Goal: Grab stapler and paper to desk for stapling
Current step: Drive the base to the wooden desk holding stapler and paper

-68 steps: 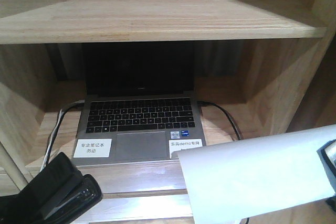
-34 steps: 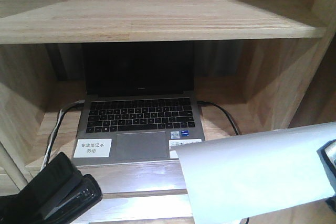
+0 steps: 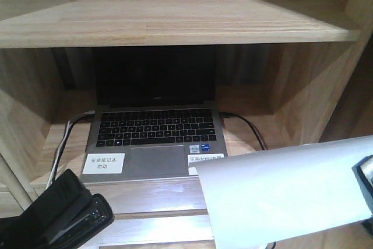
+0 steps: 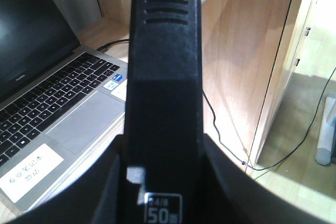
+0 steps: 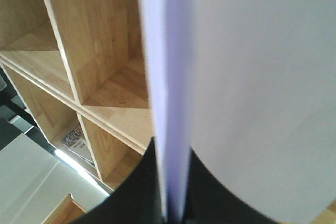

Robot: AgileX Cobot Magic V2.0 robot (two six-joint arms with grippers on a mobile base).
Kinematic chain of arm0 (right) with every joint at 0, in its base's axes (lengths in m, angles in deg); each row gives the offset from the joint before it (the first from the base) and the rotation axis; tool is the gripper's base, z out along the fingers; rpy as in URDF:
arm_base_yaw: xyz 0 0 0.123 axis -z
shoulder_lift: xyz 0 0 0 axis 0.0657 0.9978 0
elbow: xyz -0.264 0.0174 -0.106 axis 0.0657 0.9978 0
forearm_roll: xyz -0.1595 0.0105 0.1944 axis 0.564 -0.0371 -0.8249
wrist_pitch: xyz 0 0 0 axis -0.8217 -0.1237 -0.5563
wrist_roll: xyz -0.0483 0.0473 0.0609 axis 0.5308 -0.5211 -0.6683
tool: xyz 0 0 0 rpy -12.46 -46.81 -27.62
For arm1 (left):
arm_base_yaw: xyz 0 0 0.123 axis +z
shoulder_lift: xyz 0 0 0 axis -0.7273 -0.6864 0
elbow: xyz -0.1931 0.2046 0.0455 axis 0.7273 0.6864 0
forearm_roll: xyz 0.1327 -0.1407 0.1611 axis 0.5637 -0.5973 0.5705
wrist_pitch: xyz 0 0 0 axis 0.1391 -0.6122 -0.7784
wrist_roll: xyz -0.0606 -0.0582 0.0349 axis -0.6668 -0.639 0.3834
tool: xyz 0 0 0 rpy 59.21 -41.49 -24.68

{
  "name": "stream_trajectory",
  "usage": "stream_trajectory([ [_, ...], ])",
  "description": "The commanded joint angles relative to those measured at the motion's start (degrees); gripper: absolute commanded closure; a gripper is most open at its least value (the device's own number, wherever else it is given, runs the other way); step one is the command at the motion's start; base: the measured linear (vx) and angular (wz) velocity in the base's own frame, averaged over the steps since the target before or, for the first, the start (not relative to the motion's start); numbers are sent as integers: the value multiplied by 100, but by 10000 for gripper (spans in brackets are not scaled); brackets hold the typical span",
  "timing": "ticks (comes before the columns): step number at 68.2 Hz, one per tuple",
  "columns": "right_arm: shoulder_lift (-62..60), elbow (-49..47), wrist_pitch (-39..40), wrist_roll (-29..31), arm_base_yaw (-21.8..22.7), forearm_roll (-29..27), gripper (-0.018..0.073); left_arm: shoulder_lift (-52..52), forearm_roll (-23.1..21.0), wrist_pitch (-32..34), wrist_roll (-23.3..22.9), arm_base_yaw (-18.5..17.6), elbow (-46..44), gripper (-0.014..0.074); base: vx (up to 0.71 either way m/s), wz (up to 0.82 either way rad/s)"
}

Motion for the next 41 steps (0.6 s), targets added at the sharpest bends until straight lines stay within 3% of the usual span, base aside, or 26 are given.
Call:
stream_trajectory([
  [1, 33, -167, 384, 91, 25, -39, 562, -17, -395, 469, 3, -18, -201, 603, -2, 1],
  [41, 33, -167, 385, 91, 25, -39, 561, -22, -395, 470, 3, -18, -201, 603, -9, -3],
])
